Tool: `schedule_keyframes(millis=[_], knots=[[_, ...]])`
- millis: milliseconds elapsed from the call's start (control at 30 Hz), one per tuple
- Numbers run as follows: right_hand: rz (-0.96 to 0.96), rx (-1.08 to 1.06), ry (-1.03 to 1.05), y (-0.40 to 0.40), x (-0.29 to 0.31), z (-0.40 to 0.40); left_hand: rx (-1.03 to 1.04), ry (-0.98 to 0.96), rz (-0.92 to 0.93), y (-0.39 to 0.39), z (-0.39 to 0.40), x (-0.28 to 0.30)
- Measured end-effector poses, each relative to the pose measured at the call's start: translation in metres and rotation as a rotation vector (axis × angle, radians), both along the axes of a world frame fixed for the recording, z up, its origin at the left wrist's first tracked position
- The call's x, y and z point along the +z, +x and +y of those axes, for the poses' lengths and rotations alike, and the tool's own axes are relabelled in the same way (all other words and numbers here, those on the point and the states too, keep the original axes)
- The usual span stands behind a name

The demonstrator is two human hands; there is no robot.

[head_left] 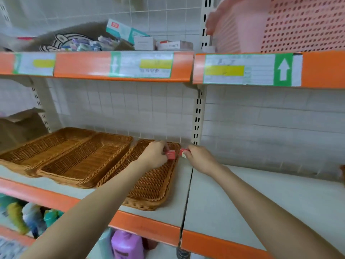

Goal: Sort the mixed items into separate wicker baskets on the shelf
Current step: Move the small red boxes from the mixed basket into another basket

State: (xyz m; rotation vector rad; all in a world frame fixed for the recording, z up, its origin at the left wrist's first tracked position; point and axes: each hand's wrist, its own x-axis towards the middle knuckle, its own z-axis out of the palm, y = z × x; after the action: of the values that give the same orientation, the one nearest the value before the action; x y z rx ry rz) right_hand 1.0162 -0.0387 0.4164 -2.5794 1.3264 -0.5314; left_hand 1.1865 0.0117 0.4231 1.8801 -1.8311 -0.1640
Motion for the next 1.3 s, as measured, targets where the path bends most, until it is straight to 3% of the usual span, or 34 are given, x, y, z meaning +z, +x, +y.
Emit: schedule_keyframes(millis=[233, 467, 667, 833, 1033, 1167, 1300], knots=[[0.008, 0.095, -0.02, 0.053, -0.009, -0.006, 0.06, 0.082, -0.072, 0.064, -0.01, -0.007], [0.205, 0.066, -0.025, 0.105, -0.029, -0.01, -0.136, 0.249, -0.214, 0.102, -0.033, -0.022], [0.349, -0.029, -0.011, 0.12, -0.041, -0.011, -0.322, 0.234, -0.369, 0.111, -0.052, -0.036], [0.453, -0.038, -0.009, 0.12, -0.043, -0.013, -0.327, 0.163, -0.359, 0.115, -0.052, -0.047], [0.44, -0.005, 0.03, 0.117, -0.04, -0.015, -0.334, 0.135, -0.438, 0.117, -0.05, -0.049], [0.277, -0.009, 0.079, 0.113, -0.038, -0.012, -0.336, 0.107, -0.483, 0.118, -0.05, -0.052], [0.26, -0.006, 0.038, 0.112, -0.04, -0.009, -0.349, 0.115, -0.493, 0.118, -0.048, -0.051]])
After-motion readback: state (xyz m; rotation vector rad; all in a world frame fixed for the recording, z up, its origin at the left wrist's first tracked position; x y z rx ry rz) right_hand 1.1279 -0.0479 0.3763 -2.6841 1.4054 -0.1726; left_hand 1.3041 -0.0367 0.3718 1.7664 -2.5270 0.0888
